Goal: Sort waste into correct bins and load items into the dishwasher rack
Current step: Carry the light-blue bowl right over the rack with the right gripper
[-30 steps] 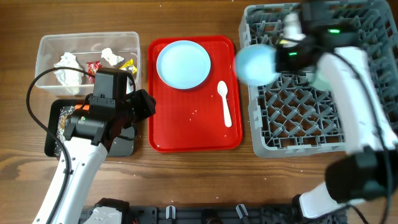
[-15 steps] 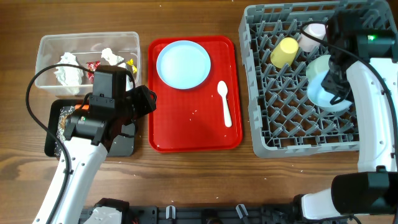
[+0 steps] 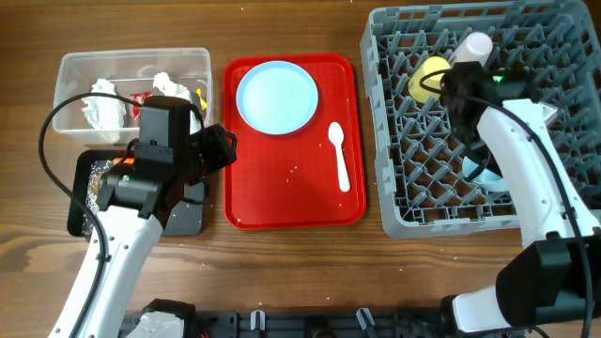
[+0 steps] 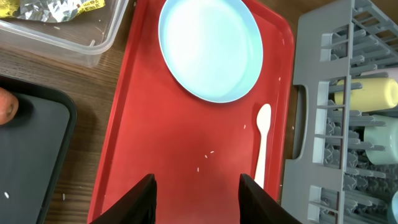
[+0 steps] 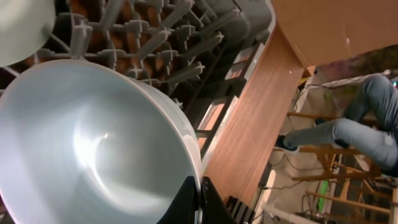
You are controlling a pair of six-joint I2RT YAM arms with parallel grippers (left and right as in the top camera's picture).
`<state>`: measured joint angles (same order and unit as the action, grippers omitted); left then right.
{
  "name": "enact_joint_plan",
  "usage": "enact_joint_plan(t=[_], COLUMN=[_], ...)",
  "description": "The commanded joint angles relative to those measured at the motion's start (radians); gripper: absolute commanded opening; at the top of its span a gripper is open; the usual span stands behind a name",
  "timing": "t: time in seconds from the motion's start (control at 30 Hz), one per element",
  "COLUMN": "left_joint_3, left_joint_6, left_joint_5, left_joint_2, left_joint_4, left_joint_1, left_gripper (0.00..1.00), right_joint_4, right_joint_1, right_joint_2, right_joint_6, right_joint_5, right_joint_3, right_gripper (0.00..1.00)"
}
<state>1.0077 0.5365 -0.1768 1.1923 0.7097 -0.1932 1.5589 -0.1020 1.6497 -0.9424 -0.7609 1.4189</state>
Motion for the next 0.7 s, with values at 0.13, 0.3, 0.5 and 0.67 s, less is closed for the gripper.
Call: enact_joint_plan(t=[0.13,0.3,0.5,0.67], left_joint_3=[0.019,0.019,0.019,0.019], left_joint_6=[-0.012,-0.012,-0.011,-0.012], left_joint_5=[0.010,0.010,0.010,0.010], left_joint_2=[0.025,0.026,0.026,0.026], left_joint_4=[-0.003,-0.013,-0.022,-0.022], left_joint_1=[0.001,0.001,0.001,0.001], left_gripper=[0.38,0.36,0.36,0.36], right_joint_4=[0.022,-0.015,-0.072,-0.068], right_joint_1=[-0.137,-0.141,-0.141,-0.141], right_joint_2=[-0.002,-0.002,0.030,0.107], right_joint_6=[-0.030,0.123,0.349,0.383], right_joint_5=[-0.088,-0.155,-0.100,-0.196], right_joint_3=[-0.026,-0.026,-0.026,-0.026], right_gripper=[0.04,0.04,0.04,0.04])
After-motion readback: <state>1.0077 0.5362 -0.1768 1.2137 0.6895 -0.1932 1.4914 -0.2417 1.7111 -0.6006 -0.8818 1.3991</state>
